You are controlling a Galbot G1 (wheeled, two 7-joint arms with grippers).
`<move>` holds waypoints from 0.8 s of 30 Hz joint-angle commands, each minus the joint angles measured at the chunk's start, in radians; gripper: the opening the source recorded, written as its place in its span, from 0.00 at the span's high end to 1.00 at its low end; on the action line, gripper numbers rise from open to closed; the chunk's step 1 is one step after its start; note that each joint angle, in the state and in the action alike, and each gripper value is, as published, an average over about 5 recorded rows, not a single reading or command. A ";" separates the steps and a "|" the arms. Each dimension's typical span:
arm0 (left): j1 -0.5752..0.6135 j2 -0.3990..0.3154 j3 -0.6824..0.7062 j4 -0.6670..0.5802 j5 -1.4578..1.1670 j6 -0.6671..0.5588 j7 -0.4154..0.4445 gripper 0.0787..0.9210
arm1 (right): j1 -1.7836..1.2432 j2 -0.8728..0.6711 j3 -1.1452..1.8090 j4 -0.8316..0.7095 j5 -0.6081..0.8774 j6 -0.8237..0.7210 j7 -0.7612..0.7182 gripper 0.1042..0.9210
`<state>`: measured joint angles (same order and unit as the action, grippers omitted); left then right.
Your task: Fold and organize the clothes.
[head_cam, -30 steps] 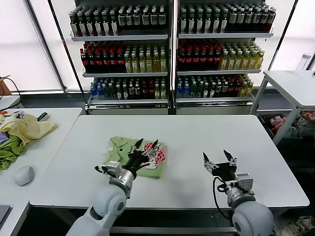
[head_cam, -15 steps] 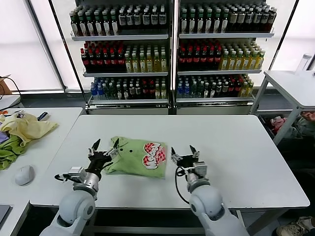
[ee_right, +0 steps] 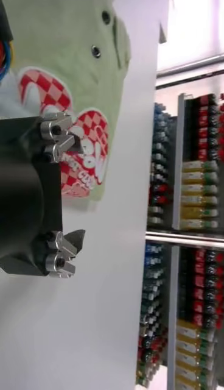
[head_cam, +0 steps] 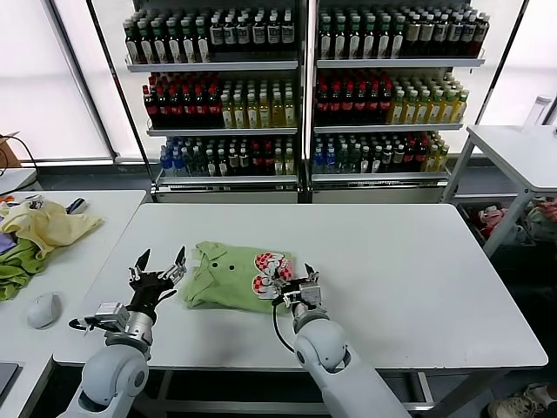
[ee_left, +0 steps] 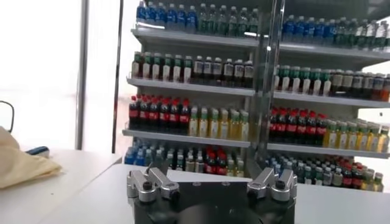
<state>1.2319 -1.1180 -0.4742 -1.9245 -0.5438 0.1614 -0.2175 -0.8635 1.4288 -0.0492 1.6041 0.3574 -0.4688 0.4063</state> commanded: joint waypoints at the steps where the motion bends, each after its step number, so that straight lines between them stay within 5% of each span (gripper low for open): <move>1: 0.021 0.009 -0.027 -0.004 0.003 -0.007 -0.005 0.12 | 0.046 0.042 -0.044 -0.109 0.021 -0.012 0.030 0.15; 24: -0.003 0.012 0.005 0.009 -0.003 -0.008 -0.004 0.12 | 0.116 -0.175 0.057 -0.122 -0.018 -0.018 -0.134 0.93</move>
<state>1.2302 -1.1053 -0.4743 -1.9162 -0.5478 0.1548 -0.2225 -0.7980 1.3811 -0.0489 1.5181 0.3724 -0.4816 0.3710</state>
